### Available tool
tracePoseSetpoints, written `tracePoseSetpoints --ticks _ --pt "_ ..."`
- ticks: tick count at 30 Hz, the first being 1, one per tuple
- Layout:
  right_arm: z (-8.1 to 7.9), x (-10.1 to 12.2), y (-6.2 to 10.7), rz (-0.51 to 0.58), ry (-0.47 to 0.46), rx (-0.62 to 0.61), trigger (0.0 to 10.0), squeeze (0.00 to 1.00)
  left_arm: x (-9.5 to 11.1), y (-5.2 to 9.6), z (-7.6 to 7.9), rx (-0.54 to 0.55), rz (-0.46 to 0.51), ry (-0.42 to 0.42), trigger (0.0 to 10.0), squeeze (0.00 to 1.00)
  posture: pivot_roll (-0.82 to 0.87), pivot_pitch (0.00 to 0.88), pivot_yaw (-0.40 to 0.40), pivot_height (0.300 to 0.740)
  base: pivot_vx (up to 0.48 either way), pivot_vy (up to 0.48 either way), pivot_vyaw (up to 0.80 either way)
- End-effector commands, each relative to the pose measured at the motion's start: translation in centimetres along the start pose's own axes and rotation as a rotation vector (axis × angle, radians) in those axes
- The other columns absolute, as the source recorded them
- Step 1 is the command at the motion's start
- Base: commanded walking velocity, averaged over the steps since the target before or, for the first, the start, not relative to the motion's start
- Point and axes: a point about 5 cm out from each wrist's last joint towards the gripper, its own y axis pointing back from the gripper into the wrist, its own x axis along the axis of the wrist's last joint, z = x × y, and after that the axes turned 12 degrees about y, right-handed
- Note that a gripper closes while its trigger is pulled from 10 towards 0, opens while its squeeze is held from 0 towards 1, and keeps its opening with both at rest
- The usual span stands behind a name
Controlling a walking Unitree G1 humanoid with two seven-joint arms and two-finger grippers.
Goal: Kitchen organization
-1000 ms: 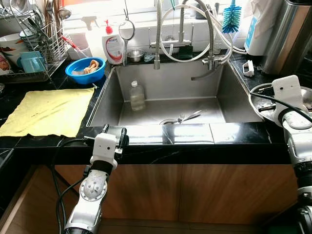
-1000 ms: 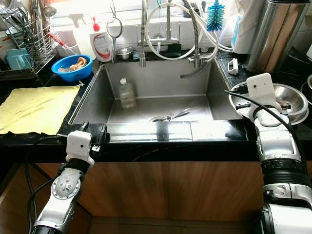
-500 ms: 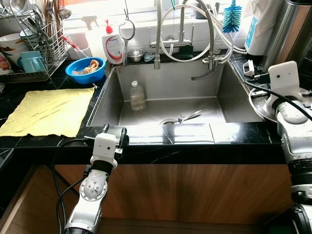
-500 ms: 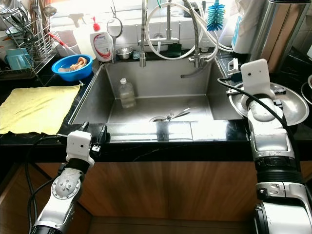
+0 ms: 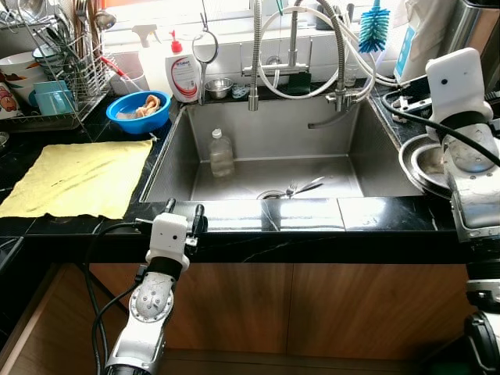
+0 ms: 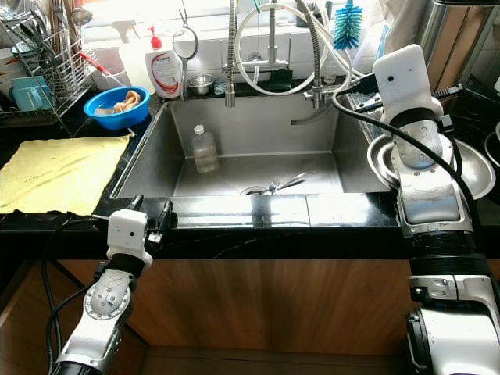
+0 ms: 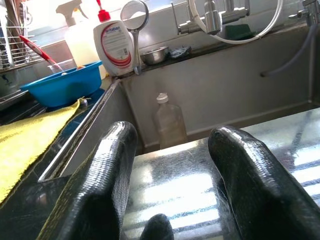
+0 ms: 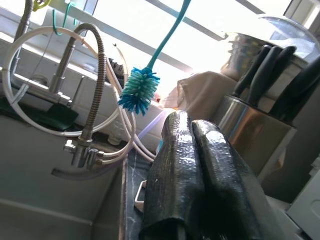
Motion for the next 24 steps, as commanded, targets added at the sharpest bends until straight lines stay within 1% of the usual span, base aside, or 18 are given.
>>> tracePoseSetpoints --ticks 1,3,10,11,13,15,24 --pt "-0.2 0.4 -0.2 0.007 -0.001 0.016 10.0 0.00 -1.5 0.8 -0.1 0.003 -0.083 -0.011 10.0 0.00 -0.14 0.000 0.076 0.740 0.000 0.000 0.00" --pt "-0.3 -0.2 0.0 -0.040 -0.014 0.013 10.0 0.00 -1.5 0.8 -0.1 0.000 -0.084 -0.012 10.0 0.00 -0.14 0.000 0.076 0.740 0.000 0.000 0.00" --pt "-0.3 -0.3 0.0 -0.042 -0.015 0.013 10.0 0.00 -1.5 0.8 -0.1 0.001 -0.084 -0.012 10.0 0.00 -0.14 0.000 0.076 0.740 0.000 0.000 0.00" --pt "-0.2 -0.6 0.1 -0.064 -0.040 0.005 10.0 0.00 -1.6 0.8 -0.1 0.000 -0.085 -0.013 10.0 0.00 -0.14 0.000 0.076 0.740 0.000 0.000 0.00" --pt "0.0 -1.5 0.3 -0.124 -0.130 -0.026 10.0 0.00 -1.6 0.8 -0.1 -0.004 -0.087 -0.015 10.0 0.00 -0.14 0.000 0.076 0.740 0.000 0.000 0.00" --pt "0.1 -1.8 0.4 -0.145 -0.162 -0.036 10.0 0.00 -1.6 0.8 -0.1 -0.005 -0.087 -0.016 10.0 0.00 -0.14 0.000 0.076 0.740 0.000 0.000 0.00" --pt "0.1 -1.8 0.4 -0.151 -0.165 -0.036 10.0 0.00 -1.6 0.8 -0.1 -0.005 -0.087 -0.016 10.0 0.00 -0.14 0.000 0.076 0.740 0.000 0.000 0.00"
